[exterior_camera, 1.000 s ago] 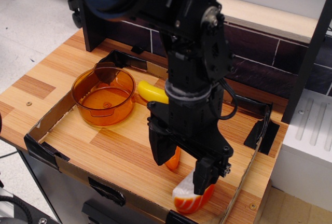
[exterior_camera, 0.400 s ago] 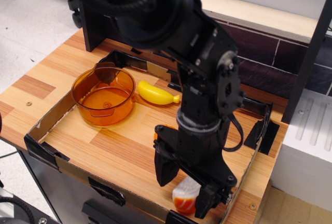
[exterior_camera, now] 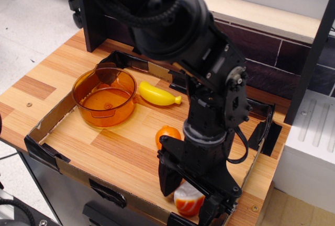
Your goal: Put sushi in pot
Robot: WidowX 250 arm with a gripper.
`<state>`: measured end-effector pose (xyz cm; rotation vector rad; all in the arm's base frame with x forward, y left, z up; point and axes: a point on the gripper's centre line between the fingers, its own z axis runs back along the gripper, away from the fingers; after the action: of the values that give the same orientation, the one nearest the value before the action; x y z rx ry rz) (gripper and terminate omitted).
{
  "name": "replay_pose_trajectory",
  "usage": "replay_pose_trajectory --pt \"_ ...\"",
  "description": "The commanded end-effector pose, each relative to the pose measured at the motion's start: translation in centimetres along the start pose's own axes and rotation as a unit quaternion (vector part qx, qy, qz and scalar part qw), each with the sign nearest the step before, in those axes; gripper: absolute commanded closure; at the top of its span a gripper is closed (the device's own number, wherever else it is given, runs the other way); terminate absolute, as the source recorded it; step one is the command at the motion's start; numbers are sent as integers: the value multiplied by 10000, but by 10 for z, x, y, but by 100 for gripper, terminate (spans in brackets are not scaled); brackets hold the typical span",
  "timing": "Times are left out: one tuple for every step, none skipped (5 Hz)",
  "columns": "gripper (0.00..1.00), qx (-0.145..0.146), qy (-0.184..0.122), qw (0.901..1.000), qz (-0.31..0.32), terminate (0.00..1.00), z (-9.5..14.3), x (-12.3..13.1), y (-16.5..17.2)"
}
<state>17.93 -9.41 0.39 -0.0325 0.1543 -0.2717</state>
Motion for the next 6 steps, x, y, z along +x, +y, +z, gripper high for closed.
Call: replay_pose_trajectory --pt "100 -100 -166 9998 -111 0 10 1 0" --pt "100 -58 -312 9992 -223 0 17 1 -1" --pt "100 111 -1025 9943 -281 0 46 1 1" --pt "100 88 -1621 9866 -130 0 77 -4 9" --pt "100 145 -1770 9838 242 0 92 -6 25" --pt "100 425 -1672 9823 734 0 96 -5 59"
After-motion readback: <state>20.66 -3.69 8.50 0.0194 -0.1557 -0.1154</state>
